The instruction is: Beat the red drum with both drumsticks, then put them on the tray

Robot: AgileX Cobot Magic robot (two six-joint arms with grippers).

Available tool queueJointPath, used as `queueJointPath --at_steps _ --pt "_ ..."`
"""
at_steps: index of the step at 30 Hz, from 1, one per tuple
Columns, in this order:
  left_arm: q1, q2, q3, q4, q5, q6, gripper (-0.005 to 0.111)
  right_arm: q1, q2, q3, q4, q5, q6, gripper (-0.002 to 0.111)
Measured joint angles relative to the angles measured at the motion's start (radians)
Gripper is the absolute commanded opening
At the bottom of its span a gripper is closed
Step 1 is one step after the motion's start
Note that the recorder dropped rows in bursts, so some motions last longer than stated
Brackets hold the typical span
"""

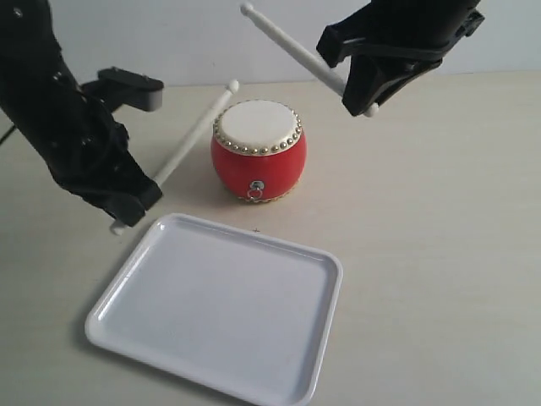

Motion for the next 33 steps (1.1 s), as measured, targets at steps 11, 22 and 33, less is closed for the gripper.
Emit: queueJointPath --at_steps 11,22,33 --pt "0.101 -0.053 0.000 -0.025 0.024 -0.002 0.000 0.061 0.197 0.096 0.004 0.001 -0.013 0.000" --pt "0.007 -0.015 0.000 -0.073 0.005 0.071 0.000 -0.003 -0.058 -0.058 -0.185 -0.002 0.031 0.000" --pt "-0.010 0.079 -0.023 -0.030 0.156 0.054 0.000 -0.023 -0.069 -0.018 -0.070 0.001 0.020 0.000"
